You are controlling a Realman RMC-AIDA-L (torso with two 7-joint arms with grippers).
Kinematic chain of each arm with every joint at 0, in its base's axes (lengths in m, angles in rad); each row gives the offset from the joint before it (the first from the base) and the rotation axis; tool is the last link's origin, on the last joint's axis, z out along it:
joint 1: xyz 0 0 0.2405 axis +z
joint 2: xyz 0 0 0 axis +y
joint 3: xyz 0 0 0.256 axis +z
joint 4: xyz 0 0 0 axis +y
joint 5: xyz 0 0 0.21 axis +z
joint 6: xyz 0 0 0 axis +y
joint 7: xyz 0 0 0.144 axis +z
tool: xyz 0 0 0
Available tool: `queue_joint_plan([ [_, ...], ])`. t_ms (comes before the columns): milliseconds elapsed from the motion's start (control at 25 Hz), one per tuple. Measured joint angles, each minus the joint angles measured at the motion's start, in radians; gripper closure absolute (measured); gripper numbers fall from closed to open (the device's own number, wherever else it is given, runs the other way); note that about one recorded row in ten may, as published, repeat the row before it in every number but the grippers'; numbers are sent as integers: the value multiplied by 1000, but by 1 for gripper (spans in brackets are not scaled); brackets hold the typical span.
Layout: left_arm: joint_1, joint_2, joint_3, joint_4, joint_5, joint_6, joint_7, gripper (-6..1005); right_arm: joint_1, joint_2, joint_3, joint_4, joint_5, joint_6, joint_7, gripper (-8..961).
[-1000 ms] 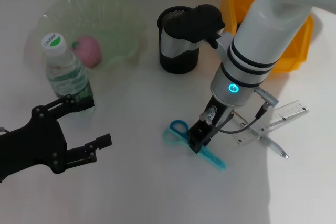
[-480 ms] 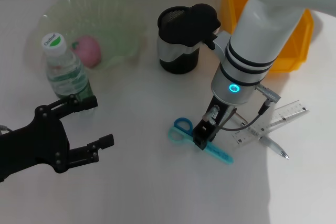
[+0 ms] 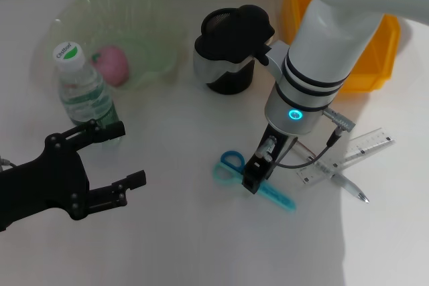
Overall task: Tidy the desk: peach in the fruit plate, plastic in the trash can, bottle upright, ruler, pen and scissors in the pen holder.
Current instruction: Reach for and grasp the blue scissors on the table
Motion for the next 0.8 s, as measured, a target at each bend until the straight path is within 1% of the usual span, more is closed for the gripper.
queue_joint_plan([
  [720, 0, 0, 2, 0, 0, 0, 0, 184, -7, 0, -57, -28, -7, -5, 0, 610],
  [800, 0, 0, 2, 0, 0, 0, 0, 184, -7, 0, -70, -34, -12, -5, 0, 637],
])
